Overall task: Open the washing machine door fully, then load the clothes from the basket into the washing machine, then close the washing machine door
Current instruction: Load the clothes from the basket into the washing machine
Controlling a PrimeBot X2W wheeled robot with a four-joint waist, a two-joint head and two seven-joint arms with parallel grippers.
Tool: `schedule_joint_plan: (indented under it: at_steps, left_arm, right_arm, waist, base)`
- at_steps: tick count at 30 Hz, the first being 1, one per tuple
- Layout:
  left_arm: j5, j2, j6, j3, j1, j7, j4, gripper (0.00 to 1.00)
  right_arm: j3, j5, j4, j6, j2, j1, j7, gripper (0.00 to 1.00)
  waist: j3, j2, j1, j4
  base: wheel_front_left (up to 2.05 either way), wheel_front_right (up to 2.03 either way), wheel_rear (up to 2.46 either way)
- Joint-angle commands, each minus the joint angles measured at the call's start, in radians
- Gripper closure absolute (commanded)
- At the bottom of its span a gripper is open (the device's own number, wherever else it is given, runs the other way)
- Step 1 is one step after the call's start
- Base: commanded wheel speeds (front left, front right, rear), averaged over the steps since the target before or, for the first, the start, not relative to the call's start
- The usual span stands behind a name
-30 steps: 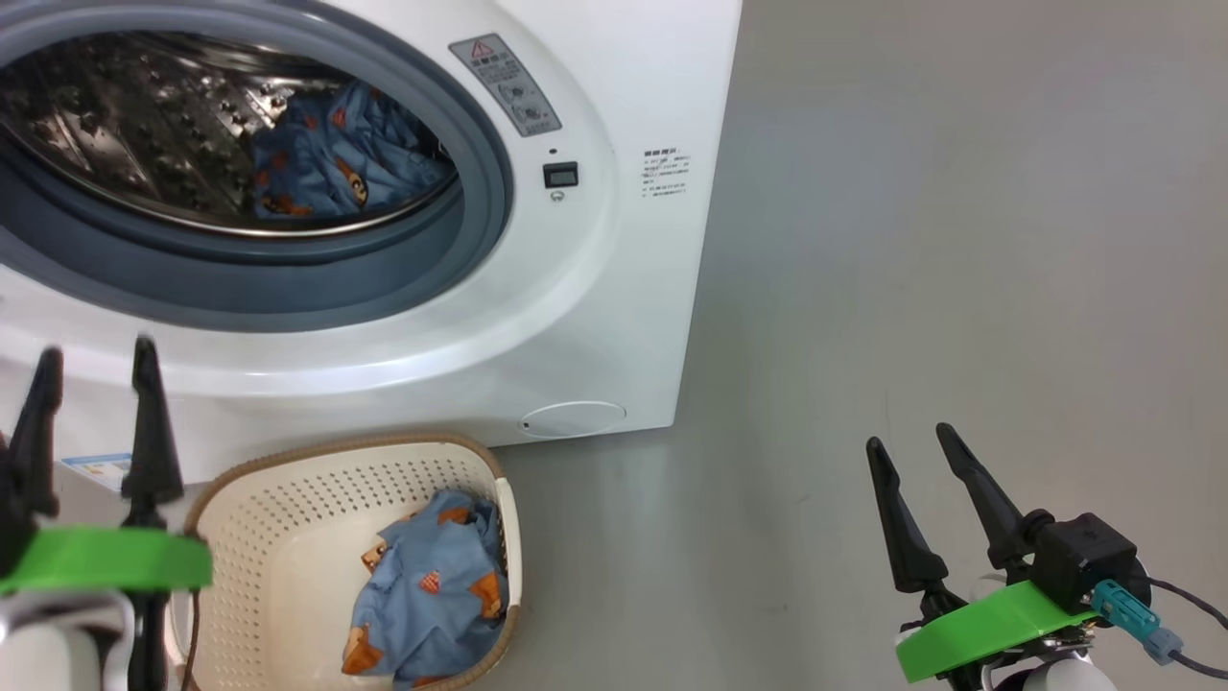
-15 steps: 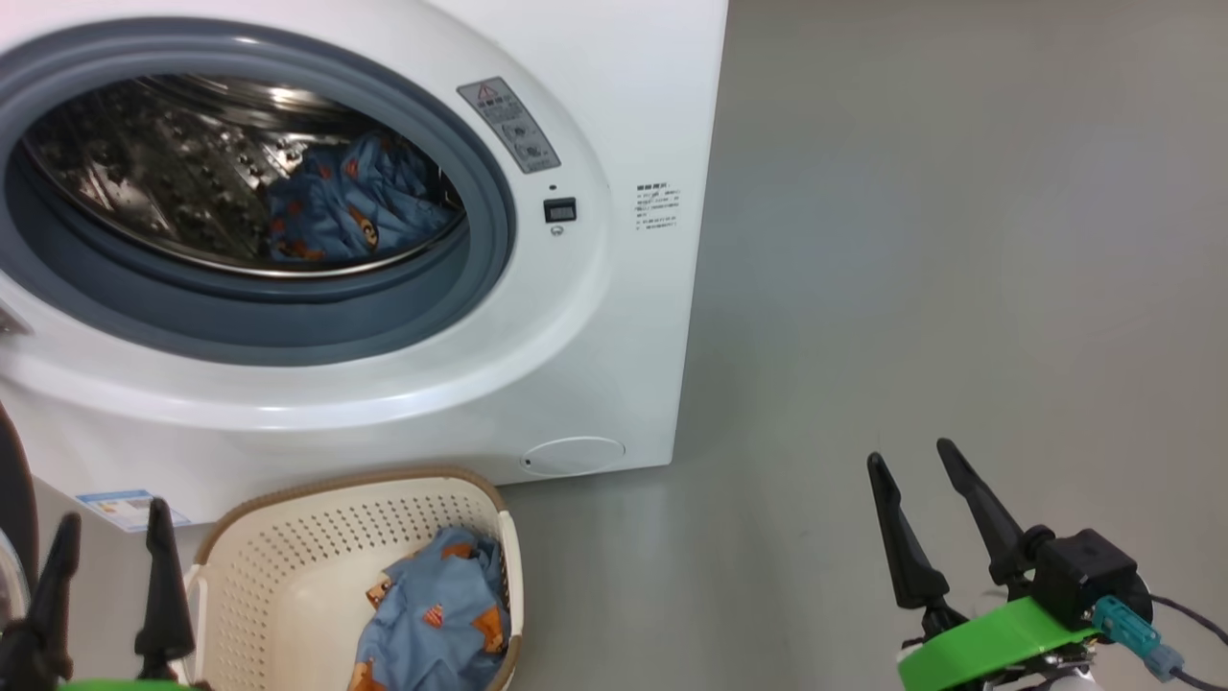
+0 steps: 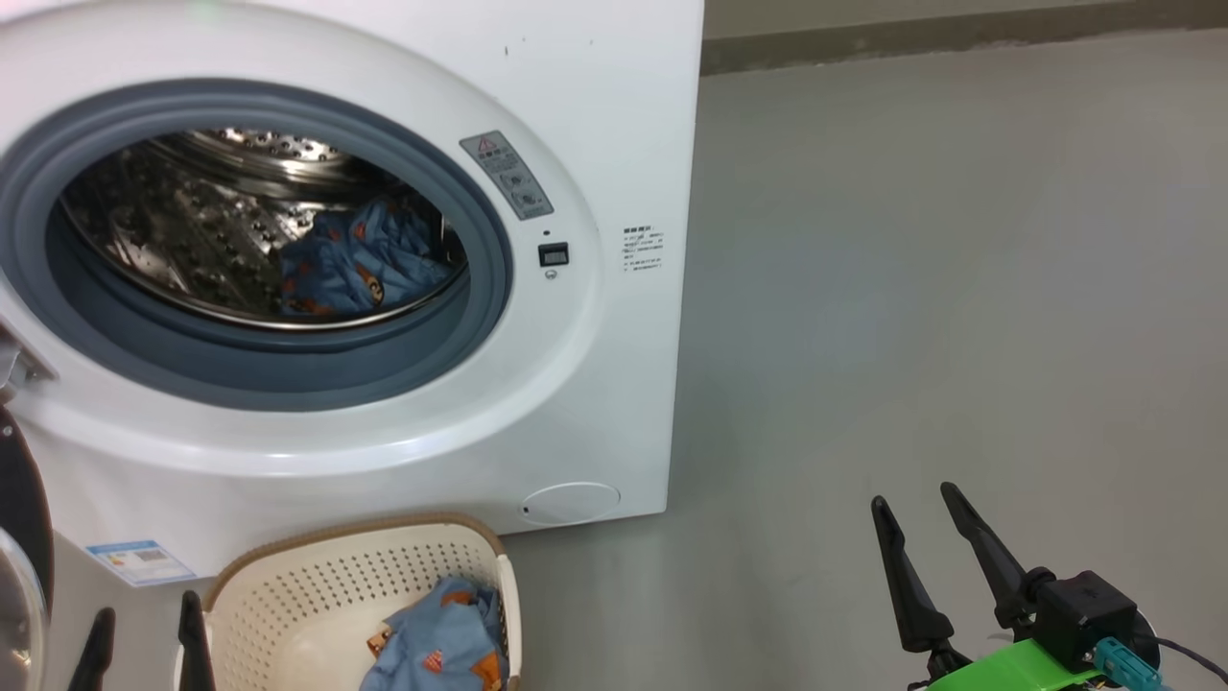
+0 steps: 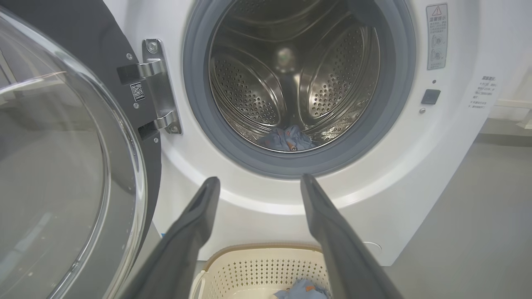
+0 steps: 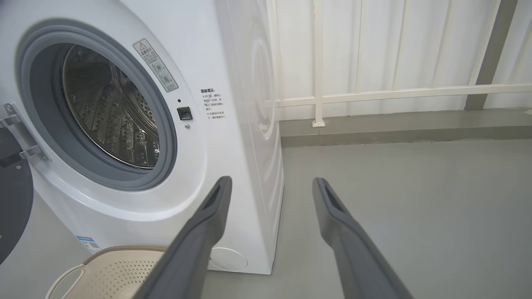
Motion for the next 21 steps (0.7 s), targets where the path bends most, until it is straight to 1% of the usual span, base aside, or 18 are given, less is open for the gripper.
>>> schedule_joint_plan:
  at_steps: [1, 7, 21]
  left_arm:
    - [0.010, 0.011, 0.010, 0.028, -0.009, -0.006, -0.031, 0.00]
    - [0.013, 0.007, 0.017, 0.013, 0.024, -0.003, -0.042, 0.00]
    - [0.007, 0.007, 0.026, -0.012, 0.024, -0.002, -0.053, 0.00]
  right_arm:
    - [0.024, -0.009, -0.031, 0.002, -0.002, -0.009, -0.012, 0.00]
    - [0.019, -0.010, -0.045, 0.002, -0.002, 0.001, -0.008, 0.00]
    - [0.014, -0.012, -0.054, 0.002, -0.002, -0.002, -0.006, 0.00]
  waist:
    - [-0.011, 0.0000, 0.0000, -0.006]
    - [-0.018, 0.0000, 0.0000, -0.007]
    - [-0.004, 0.0000, 0.0000, 0.006]
  base:
    - [0.00, 0.00, 0.00]
    - [0.00, 0.00, 0.00]
    - [0.00, 0.00, 0.00]
